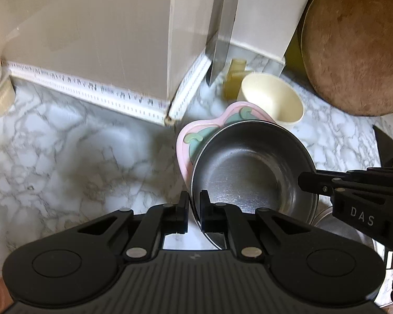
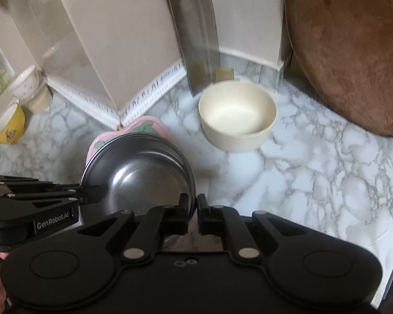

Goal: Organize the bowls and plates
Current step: 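Lift the pink pot with both tools and carry it over the steel bowl, then lower the pink pot into the steel bowl and open both tools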

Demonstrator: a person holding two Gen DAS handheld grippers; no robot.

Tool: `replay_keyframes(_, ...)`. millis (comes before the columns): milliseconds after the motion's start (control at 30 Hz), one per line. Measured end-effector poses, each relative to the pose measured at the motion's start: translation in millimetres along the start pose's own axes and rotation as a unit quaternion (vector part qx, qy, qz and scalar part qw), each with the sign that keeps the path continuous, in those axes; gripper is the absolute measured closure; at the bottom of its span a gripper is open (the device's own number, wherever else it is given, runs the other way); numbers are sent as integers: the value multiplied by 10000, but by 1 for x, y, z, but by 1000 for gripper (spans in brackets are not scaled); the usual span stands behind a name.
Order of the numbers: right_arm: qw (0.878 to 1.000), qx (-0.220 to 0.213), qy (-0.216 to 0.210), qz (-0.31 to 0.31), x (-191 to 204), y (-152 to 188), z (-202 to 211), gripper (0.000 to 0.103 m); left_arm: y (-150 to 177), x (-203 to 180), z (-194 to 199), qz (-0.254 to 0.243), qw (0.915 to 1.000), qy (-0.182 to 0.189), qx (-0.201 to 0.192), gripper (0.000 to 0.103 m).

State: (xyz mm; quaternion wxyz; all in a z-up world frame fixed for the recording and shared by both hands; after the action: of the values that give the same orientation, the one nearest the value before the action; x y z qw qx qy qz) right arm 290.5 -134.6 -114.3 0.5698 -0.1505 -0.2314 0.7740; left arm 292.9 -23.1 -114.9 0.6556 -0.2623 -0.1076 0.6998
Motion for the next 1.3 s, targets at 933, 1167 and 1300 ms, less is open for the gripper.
replay_keyframes(933, 9948, 90, 498, -882, -88, 73, 92, 96, 57, -126, 30, -1001, 9916, 709, 422, 96)
replay_keyframes(1167, 9900, 341, 559, -1249, -105, 106, 83, 96, 79, -141, 12, -1254, 9874, 727, 637, 96)
replay_keyframes(1300, 9878, 461, 556, -1377, -108, 116, 74, 96, 83, -143, 6, -1312, 9867, 657, 698, 96)
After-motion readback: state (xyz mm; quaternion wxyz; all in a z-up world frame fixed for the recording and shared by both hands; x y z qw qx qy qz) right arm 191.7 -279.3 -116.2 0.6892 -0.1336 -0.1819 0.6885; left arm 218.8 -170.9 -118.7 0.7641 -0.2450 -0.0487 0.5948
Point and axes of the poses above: each gripper's, at about its wrist camera, not at the fingertips, and z roughly against the way its jaws point, x to its left, y to its underside, the point moved 7 cm from there along -z, roughly the way its jaws point, and after that the axes turned 9 degrees about y, right-handed, at the moved point
